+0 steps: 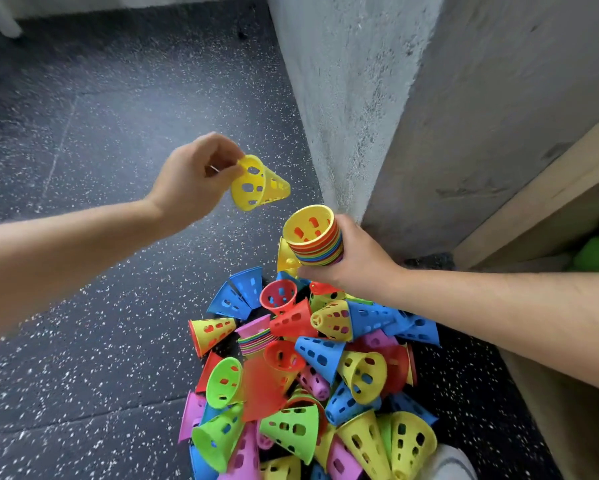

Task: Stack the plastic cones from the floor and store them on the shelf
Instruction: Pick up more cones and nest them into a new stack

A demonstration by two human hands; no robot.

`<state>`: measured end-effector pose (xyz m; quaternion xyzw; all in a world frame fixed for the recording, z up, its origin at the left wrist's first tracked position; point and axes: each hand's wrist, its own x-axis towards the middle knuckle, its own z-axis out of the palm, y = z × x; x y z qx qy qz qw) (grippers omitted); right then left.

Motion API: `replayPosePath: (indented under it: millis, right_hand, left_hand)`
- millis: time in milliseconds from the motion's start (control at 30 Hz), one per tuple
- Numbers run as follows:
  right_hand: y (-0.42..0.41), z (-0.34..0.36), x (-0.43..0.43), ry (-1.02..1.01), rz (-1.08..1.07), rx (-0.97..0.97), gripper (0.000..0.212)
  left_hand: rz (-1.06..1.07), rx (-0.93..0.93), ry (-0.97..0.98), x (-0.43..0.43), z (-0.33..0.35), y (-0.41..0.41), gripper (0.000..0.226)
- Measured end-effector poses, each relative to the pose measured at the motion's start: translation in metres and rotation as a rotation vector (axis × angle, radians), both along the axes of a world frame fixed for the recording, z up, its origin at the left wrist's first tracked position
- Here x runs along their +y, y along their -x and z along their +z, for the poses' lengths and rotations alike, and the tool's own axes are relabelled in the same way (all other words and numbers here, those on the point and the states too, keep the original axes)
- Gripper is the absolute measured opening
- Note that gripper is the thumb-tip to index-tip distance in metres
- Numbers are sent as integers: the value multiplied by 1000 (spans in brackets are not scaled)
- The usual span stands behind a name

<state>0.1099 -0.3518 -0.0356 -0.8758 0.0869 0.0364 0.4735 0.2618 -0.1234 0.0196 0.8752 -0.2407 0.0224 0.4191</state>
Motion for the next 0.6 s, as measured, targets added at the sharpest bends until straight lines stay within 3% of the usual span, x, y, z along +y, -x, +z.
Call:
replayPosePath:
  millis: [100, 167, 267, 467, 600]
  right_hand:
    - [9, 10, 7, -8, 26, -4, 77]
    - [16, 17, 11, -4, 47, -3, 75]
    - [31, 28, 18, 9, 77, -11, 72]
    - [55, 38, 39, 25, 116, -12, 78]
    - [62, 36, 47, 20, 99, -19, 79]
  left_hand:
    - [-51, 105, 151, 0, 26, 24, 32]
    - [-114, 164, 150, 0, 33, 41, 30]
    - [-193, 205, 64, 0, 35, 67, 23]
    - [-363, 47, -204, 3, 38, 98, 14]
    - [-231, 106, -204, 15, 30, 100, 20]
